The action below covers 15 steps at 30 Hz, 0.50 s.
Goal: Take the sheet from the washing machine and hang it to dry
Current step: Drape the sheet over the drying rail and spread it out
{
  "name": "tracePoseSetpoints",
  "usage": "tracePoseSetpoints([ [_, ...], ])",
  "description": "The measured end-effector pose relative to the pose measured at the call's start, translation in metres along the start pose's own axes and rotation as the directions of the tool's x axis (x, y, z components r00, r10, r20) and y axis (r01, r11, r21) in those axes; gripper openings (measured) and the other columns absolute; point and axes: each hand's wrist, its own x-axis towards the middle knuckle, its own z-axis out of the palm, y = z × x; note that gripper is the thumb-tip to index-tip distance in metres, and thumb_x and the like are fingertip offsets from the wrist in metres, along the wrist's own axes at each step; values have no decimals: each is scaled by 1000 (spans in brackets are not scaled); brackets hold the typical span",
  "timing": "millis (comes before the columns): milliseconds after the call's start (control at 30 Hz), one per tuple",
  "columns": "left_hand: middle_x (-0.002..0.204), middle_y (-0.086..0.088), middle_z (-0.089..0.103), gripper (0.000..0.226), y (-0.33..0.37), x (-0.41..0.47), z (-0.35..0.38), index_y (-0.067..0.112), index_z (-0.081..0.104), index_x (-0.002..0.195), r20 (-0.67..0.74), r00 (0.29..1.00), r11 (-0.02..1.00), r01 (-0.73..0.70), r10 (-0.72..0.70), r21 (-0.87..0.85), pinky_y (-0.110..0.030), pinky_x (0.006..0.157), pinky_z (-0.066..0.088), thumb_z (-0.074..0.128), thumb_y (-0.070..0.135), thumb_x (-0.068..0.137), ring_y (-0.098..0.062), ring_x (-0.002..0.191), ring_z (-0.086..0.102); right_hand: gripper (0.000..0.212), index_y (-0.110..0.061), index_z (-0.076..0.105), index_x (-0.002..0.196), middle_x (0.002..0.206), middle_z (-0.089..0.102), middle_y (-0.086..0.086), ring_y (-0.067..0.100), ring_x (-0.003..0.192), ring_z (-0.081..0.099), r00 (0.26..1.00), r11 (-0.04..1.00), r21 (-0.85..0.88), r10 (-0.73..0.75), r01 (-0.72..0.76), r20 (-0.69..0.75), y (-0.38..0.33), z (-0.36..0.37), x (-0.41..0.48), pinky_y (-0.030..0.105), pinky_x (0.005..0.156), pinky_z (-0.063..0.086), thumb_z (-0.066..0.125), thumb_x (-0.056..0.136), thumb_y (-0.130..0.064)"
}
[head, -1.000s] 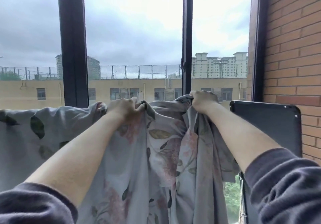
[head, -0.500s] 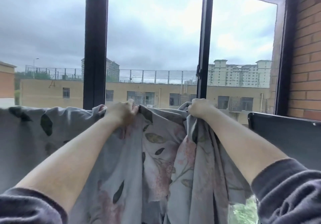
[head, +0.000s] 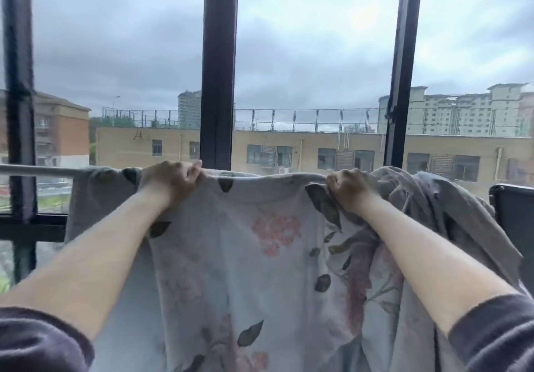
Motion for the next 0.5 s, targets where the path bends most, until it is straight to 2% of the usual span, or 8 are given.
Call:
tracePoseSetpoints([
  [100,95,-19,68,55,-31,-7,-2,14,66,94,-32,999,999,10,-9,44,-34,76,47,21,44,99,-31,85,62,54,-9,64,84,91,67,19,27,74,53,1000,999,-19,26,-26,-7,-10,4,2,35,69,40,22,99,-40],
  [233,97,-24,67,49,-30,-12,1,7,68,96,-97,995,1000,16,-14,21,-37,78,43,27,35,100,-36,91,62,53,-9,63,84,92,67,21,33,84,60,998,999,-7,53,-53,-39,-21,4,-3,36,70,39,23,99,-40],
  [333,101,-23,67,45,-28,-14,4,9,68,99,-118,993,1000,9,-8,12,-37,85,40,30,33,99,-36,94,61,54,-12,62,80,88,67,20,32,79,59,996,999,9,47,-47,-70,-28,3,-10,37,74,38,20,99,-40],
  [433,102,-19,68,43,-21,-12,8,13,67,99,-123,992,1000,-7,9,18,-36,89,37,29,33,99,-33,95,61,55,-17,56,79,82,66,12,28,75,59,986,998,46,-31,39,-162,-41,9,-18,38,78,39,9,89,-45],
  [500,104,-18,68,45,-15,-10,10,15,67,102,-103,995,1000,-4,6,18,-36,89,36,27,35,99,-33,96,61,54,-19,54,86,87,65,6,26,80,59,981,992,58,-98,109,-165,-59,12,-20,39,81,38,8,87,-46],
])
